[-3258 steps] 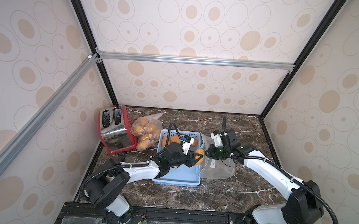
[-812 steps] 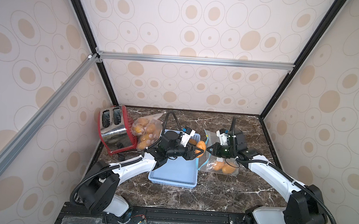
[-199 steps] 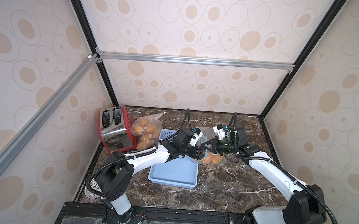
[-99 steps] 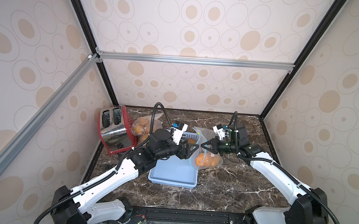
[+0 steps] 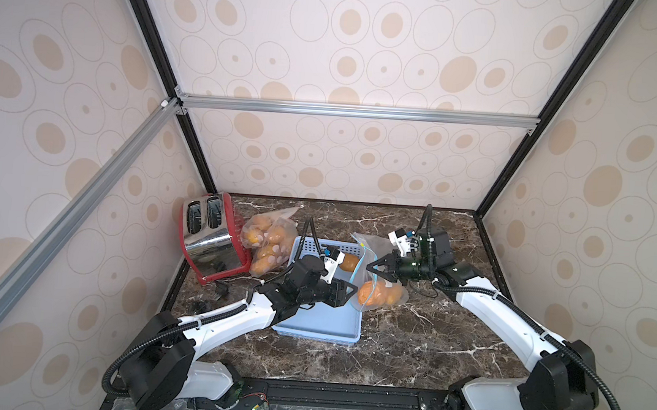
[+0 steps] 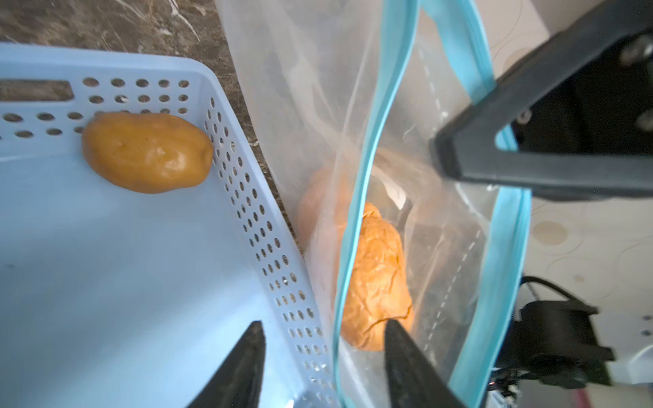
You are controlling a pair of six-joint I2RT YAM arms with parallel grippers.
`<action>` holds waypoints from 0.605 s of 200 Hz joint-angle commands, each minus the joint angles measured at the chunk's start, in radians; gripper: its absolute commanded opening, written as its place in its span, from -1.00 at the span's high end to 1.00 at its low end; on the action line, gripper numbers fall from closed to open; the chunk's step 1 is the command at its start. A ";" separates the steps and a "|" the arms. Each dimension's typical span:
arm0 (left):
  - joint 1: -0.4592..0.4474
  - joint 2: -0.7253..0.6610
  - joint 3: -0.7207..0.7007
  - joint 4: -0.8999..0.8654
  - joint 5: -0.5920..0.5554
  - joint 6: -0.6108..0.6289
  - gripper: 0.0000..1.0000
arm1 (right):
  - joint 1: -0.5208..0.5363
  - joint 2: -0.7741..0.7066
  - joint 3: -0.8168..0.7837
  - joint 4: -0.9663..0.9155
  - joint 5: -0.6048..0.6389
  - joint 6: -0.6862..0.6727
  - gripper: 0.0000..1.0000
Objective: Put the potatoes into a zipper bag and zip it
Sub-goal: Adjust the zipper food storage bag at the center of the board.
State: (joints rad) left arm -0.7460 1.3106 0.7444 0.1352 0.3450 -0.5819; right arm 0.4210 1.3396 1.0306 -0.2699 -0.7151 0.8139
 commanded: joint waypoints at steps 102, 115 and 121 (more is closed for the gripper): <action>0.005 0.021 0.183 0.209 0.157 -0.128 1.00 | 0.055 -0.030 0.165 -0.410 0.259 -0.239 0.16; 0.006 0.029 0.202 0.216 0.165 -0.142 1.00 | 0.074 -0.028 0.182 -0.443 0.275 -0.254 0.16; 0.006 0.034 0.211 0.217 0.167 -0.145 1.00 | 0.078 -0.028 0.184 -0.448 0.276 -0.256 0.17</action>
State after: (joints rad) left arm -0.7460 1.3285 0.8898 0.2920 0.4736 -0.6788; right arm 0.4679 1.3235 1.1843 -0.6067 -0.4915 0.6132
